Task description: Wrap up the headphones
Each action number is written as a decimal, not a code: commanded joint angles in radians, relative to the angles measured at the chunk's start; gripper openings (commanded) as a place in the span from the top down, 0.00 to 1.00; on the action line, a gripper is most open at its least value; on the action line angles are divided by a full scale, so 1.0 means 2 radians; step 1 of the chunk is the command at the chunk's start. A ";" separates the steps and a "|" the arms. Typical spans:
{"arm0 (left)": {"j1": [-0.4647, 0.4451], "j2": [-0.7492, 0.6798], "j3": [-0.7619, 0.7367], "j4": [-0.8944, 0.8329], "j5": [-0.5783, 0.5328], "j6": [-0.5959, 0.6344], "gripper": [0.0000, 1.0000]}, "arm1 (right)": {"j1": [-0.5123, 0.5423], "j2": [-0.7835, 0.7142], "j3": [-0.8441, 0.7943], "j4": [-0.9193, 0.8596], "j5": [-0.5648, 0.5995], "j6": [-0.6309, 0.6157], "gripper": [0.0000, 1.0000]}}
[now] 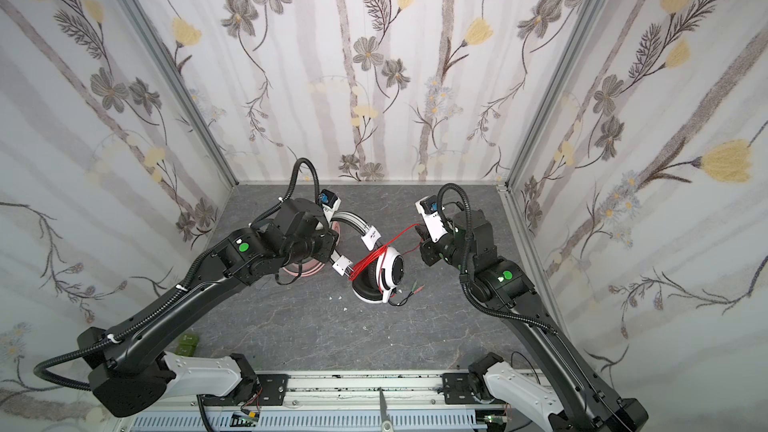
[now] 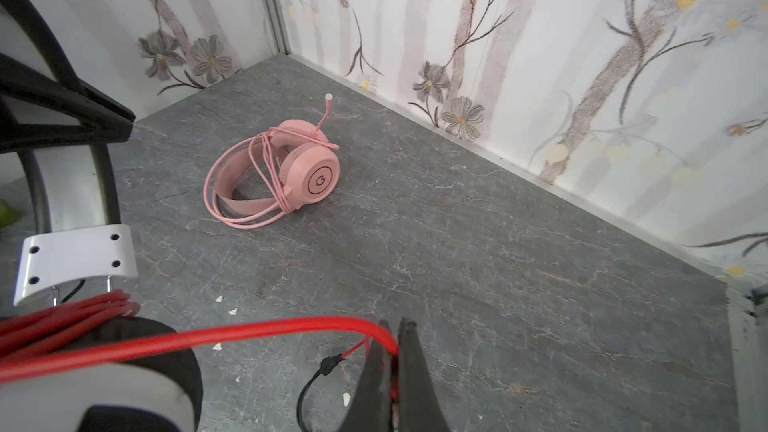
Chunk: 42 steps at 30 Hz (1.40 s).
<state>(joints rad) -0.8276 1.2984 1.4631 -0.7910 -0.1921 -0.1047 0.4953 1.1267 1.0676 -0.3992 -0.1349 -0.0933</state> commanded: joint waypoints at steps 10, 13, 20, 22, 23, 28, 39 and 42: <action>0.037 -0.003 0.047 0.066 0.162 -0.094 1.00 | -0.011 -0.001 -0.091 0.172 -0.274 0.094 0.95; 0.044 -0.001 0.057 0.077 0.169 -0.124 1.00 | -0.010 0.000 -0.121 0.240 -0.323 0.139 0.93; 0.053 0.007 0.078 0.076 0.158 -0.164 1.00 | -0.009 0.013 -0.156 0.287 -0.308 0.178 0.78; 0.054 0.009 0.079 0.077 0.162 -0.167 1.00 | -0.009 0.021 -0.178 0.299 -0.308 0.184 0.75; 0.054 0.010 0.079 0.078 0.163 -0.168 1.00 | -0.009 0.025 -0.183 0.307 -0.306 0.190 0.74; 0.056 0.009 0.081 0.080 0.164 -0.175 1.00 | -0.009 0.041 -0.210 0.348 -0.300 0.211 0.75; 0.096 -0.017 0.048 0.106 0.171 -0.233 1.00 | -0.008 0.072 -0.282 0.419 -0.304 0.237 0.76; 0.109 -0.026 0.038 0.118 0.183 -0.247 1.00 | -0.007 0.079 -0.307 0.440 -0.305 0.245 0.76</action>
<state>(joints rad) -0.6220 1.2694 1.5467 -0.6781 0.1329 -0.5251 0.4801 1.2739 0.4793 0.3775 -0.7448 0.3695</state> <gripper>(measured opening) 0.071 0.243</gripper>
